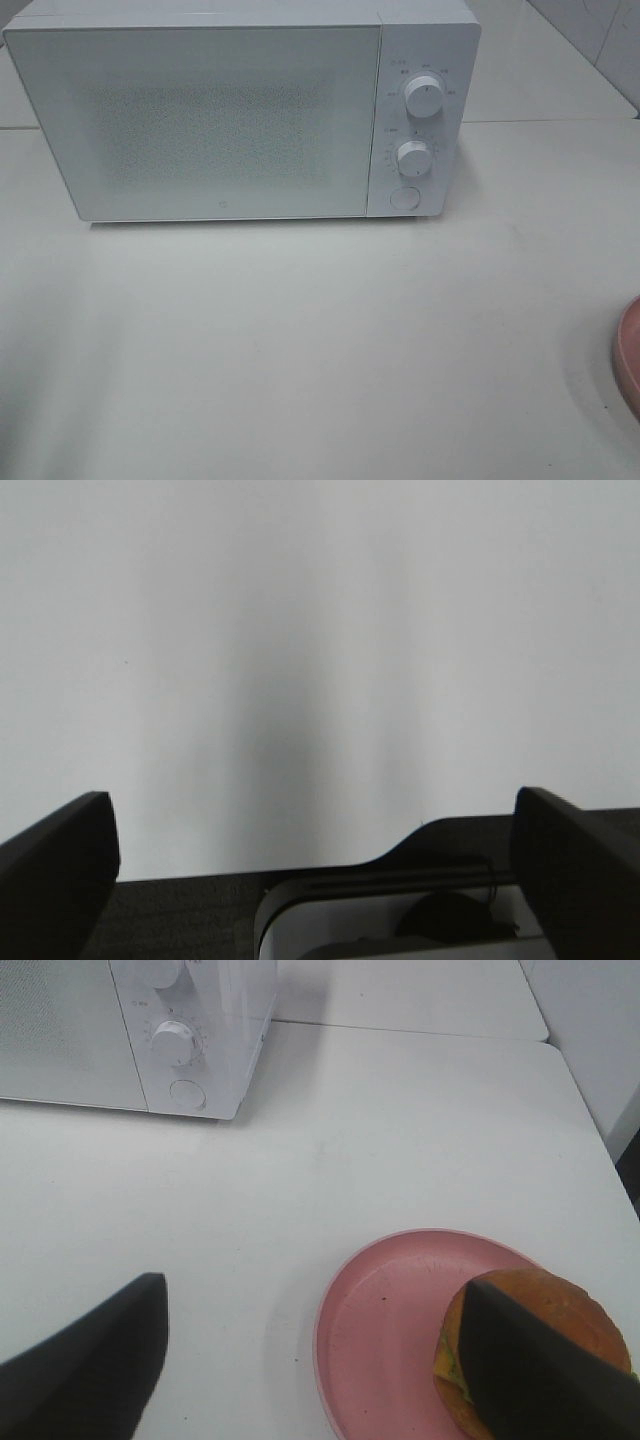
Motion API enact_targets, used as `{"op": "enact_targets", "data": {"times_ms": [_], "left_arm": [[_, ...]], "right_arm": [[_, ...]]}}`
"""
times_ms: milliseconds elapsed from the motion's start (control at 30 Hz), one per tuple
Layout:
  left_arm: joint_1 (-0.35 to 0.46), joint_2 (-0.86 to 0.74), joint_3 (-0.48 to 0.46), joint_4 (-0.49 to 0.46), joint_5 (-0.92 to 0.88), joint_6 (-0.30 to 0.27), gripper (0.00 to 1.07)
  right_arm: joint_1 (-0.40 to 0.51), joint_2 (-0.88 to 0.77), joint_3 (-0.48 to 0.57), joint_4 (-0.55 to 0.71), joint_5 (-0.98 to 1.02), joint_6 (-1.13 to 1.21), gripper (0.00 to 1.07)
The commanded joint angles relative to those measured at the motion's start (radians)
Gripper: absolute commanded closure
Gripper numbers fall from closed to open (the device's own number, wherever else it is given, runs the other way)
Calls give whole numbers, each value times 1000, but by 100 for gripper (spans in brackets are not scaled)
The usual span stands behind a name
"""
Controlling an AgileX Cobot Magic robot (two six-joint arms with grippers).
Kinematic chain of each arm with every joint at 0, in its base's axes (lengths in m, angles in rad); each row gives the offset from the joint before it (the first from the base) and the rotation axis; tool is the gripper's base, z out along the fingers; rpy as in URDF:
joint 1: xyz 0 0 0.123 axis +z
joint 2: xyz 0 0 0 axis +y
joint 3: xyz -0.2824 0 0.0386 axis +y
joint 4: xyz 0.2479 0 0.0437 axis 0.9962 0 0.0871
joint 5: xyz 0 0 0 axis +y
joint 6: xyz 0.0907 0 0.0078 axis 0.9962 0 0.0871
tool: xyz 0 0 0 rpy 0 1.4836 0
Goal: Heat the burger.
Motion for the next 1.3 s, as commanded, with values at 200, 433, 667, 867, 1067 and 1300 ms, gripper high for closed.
{"op": "enact_targets", "data": {"times_ms": [200,433,667,867,1067,1300], "left_arm": [[4,-134,31,54,62,-87,8],[4,-293,33,58,62,-86,8],[4,-451,33,56,62,-86,8],[4,-588,33,56,61,-85,8],[4,-719,33,52,60,-85,8],[4,-755,33,48,59,-85,8]], "right_arm": [[-5,-25,3,3,-16,-6,32],[-5,-25,3,3,-16,-6,32],[-5,-25,3,3,-16,-6,32],[-5,-25,3,3,-16,-6,32],[-5,-25,3,3,-16,-6,32],[-5,-24,3,3,-16,-6,32]]}}
